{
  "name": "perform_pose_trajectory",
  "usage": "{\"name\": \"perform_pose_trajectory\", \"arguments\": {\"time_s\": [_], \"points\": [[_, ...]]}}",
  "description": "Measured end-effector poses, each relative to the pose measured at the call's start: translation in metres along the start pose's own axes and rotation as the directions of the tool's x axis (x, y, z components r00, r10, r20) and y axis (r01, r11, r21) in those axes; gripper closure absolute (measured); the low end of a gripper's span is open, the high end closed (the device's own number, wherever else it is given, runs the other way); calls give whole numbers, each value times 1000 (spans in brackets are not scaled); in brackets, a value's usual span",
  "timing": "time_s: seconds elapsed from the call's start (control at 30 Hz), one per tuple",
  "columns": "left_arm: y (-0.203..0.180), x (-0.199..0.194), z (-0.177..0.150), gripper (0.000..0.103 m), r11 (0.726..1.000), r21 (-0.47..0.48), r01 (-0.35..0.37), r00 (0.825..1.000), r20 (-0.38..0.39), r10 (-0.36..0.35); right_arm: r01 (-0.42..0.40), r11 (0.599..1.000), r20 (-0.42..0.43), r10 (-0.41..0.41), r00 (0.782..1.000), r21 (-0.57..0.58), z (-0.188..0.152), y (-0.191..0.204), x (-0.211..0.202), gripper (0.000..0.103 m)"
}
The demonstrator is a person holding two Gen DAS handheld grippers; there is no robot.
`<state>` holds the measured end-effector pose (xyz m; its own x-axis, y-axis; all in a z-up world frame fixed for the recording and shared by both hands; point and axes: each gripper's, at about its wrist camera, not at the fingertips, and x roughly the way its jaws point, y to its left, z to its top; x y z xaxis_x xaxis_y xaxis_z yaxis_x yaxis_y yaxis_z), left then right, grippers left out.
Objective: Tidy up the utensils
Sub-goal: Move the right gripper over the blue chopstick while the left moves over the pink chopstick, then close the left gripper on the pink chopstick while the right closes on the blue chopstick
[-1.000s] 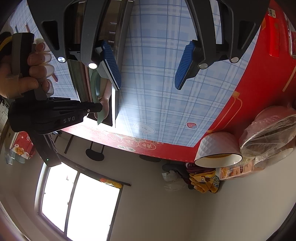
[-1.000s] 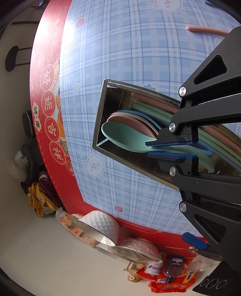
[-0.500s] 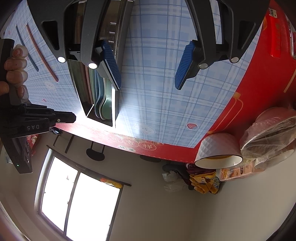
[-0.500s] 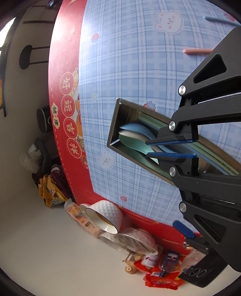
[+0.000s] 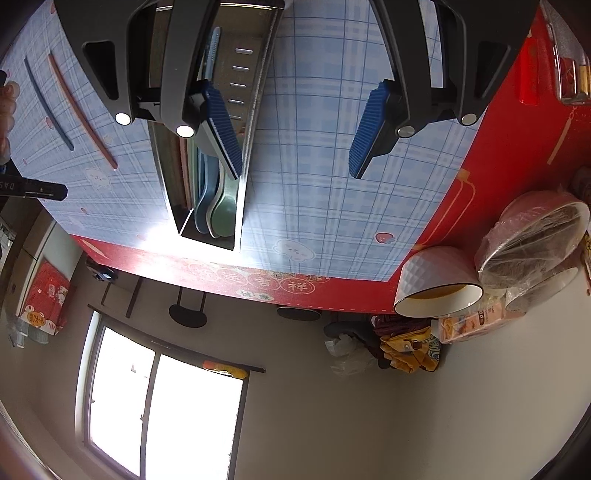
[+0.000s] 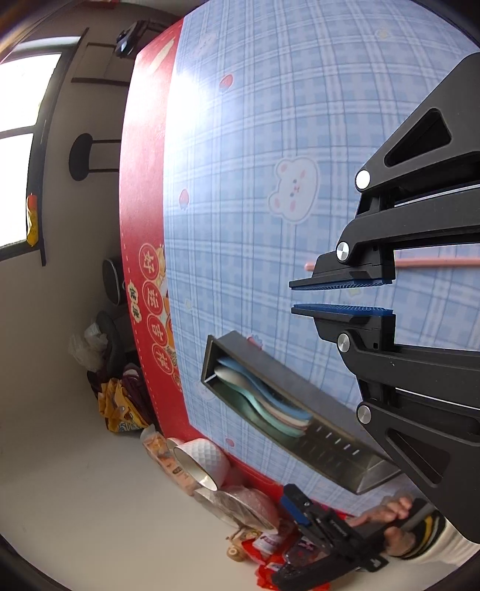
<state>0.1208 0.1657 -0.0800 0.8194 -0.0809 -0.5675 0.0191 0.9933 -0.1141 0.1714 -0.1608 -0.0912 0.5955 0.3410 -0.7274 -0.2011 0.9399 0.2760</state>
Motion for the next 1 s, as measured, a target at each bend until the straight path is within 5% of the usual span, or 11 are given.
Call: {"name": "perform_pose_trajectory", "arguments": {"time_s": [0.4, 0.7, 1.0], "points": [[-93, -8, 4, 44, 991, 97, 89, 995, -61, -83, 14, 999, 7, -14, 1000, 50, -43, -55, -10, 95], [-197, 22, -28, 44, 961, 172, 218, 962, -205, -182, 44, 997, 15, -45, 999, 69, -75, -100, -28, 95], [-258, 66, -48, 44, 961, 196, 195, 942, -309, -128, 33, 992, 35, -38, 999, 121, -103, -137, -46, 95]]}}
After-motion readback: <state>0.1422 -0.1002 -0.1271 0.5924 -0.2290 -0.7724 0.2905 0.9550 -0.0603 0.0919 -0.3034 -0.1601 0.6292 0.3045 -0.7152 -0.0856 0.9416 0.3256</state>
